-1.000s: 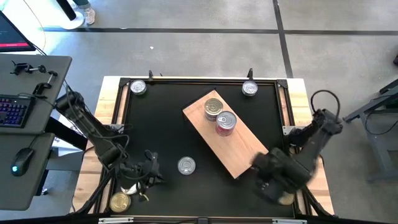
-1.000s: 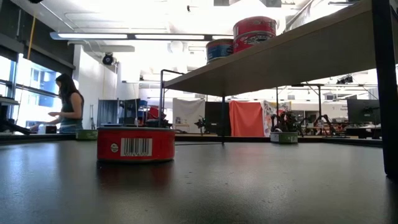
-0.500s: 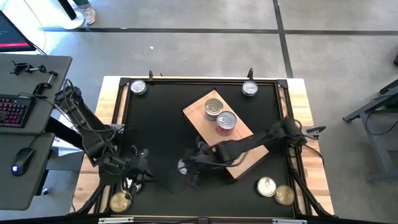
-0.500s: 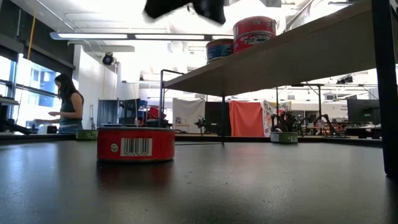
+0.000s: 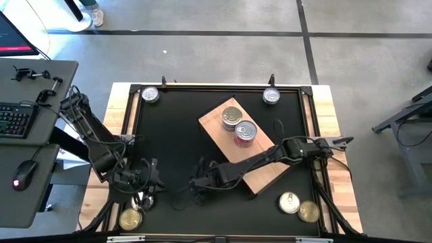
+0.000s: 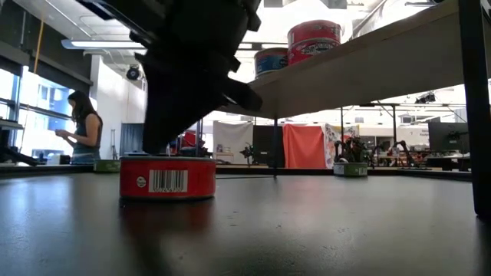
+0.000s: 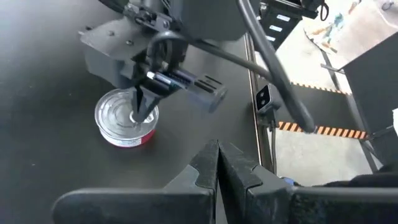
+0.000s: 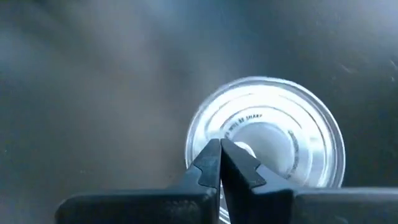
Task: Stack canned seafood by type on shelf
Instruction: Stack the red tuna can on top of the red tuna can on the shelf
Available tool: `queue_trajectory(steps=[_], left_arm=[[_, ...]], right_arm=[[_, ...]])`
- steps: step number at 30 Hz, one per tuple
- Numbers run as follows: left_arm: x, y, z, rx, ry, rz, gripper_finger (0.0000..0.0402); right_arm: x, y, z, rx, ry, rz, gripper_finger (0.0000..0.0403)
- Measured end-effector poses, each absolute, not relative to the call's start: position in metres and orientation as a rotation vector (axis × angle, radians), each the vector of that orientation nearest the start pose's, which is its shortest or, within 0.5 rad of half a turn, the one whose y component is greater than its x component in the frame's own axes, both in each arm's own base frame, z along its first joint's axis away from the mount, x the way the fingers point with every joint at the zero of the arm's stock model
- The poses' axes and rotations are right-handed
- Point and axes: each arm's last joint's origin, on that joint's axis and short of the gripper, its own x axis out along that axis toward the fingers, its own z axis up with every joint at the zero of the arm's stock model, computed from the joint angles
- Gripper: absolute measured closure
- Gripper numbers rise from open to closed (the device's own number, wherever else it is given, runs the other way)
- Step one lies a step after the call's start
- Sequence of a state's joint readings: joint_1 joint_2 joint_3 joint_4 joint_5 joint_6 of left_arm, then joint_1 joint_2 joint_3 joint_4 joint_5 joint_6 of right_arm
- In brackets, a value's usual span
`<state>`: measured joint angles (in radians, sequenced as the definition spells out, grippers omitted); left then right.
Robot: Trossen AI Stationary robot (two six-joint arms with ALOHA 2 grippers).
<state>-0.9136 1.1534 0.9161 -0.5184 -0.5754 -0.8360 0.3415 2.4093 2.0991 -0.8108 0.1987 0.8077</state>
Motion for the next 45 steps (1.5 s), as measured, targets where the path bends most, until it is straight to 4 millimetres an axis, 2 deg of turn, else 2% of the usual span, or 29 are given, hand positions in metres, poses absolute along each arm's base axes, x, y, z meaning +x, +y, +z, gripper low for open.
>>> queue_trajectory(steps=[7,12,16,24,28,31,33,37,41,45], left_arm=[[0.155,-0.173,0.283,-0.283,0.611,-0.036,0.0402],[0.155,-0.173,0.282,-0.282,0.61,-0.033,0.0402],[0.158,-0.176,0.278,-0.291,0.615,-0.01,0.0402],[0.177,-0.199,0.256,-0.285,0.609,-0.004,0.0401],[0.193,-0.214,0.237,-0.283,0.605,0.0,0.0402],[0.206,-0.223,0.217,-0.272,0.624,0.016,0.0401],[0.215,-0.226,0.202,-0.264,0.65,0.028,0.0402],[0.232,-0.224,0.176,-0.269,0.703,0.071,0.0401],[0.243,-0.219,0.16,-0.305,0.732,0.131,0.0402],[0.251,-0.215,0.145,-0.313,0.799,0.134,0.0401]], right_arm=[[0.478,0.168,0.174,0.409,1.087,-0.307,0.0403],[0.472,0.179,0.17,0.394,1.104,-0.291,0.0403],[0.468,0.196,0.17,0.386,1.095,-0.244,0.0403],[0.457,0.232,0.172,0.397,1.089,-0.119,0.0403],[0.454,0.24,0.189,0.371,1.065,-0.114,0.0403],[0.452,0.239,0.212,0.354,1.048,-0.124,0.0403],[0.448,0.234,0.219,0.338,1.088,-0.155,0.0403],[0.444,0.216,0.215,0.372,1.189,-0.289,0.0403],[0.441,0.201,0.205,0.396,1.277,-0.386,0.0403],[0.44,0.197,0.191,0.444,1.357,-0.356,0.0403]])
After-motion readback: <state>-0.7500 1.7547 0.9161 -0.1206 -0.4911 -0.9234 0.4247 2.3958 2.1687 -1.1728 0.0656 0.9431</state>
